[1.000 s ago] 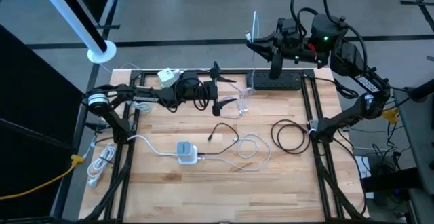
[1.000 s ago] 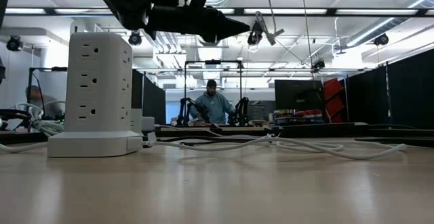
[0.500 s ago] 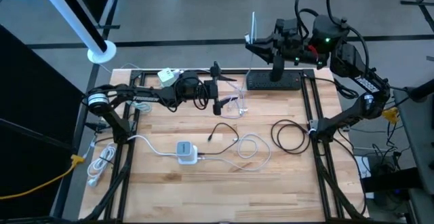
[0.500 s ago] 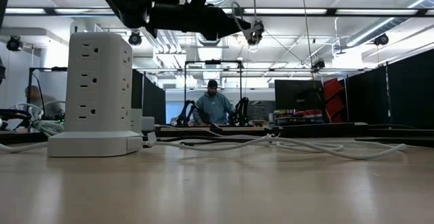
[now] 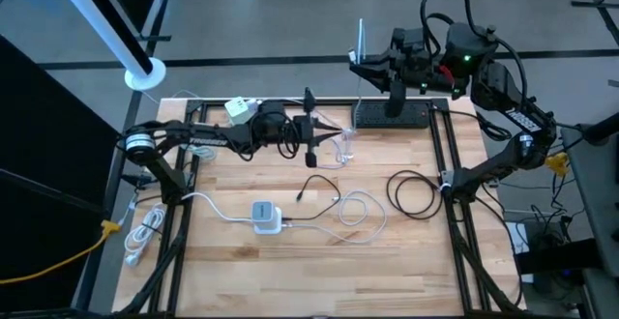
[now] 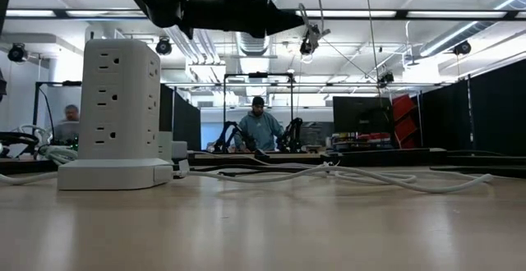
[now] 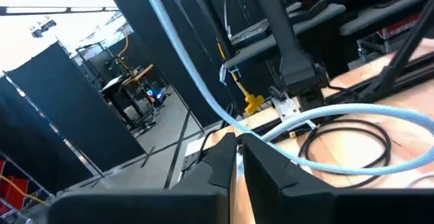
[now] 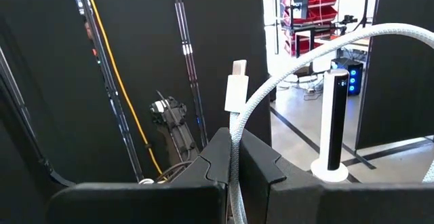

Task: Insert USB
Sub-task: Insert the white charger cable into the black outlet extension

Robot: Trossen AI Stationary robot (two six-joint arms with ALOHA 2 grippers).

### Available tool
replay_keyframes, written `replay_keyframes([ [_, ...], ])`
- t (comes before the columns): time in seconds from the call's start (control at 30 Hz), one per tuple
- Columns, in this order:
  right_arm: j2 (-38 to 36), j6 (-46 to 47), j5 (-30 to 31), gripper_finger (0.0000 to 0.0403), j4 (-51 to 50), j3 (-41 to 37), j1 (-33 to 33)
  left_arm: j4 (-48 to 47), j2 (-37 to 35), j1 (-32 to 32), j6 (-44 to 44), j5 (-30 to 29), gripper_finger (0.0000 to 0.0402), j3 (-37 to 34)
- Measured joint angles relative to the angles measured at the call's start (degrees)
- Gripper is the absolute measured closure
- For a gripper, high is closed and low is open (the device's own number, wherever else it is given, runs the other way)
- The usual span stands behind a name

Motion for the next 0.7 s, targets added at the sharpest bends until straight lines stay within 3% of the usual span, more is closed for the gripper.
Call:
replay_keyframes([
  [0.5, 0.0, -0.1, -0.2, 0.0401, -1.5, 0.0, 0.0, -5.1, 0.1, 0.0, 3.8, 0.0, 0.0202, 0.0],
  [0.7, 0.0, -0.3, -0.4, 0.0401, -1.4, 0.0, 0.0, -3.4, 2.5, -0.6, 4.0, 0.0, 0.0177, 0.0],
])
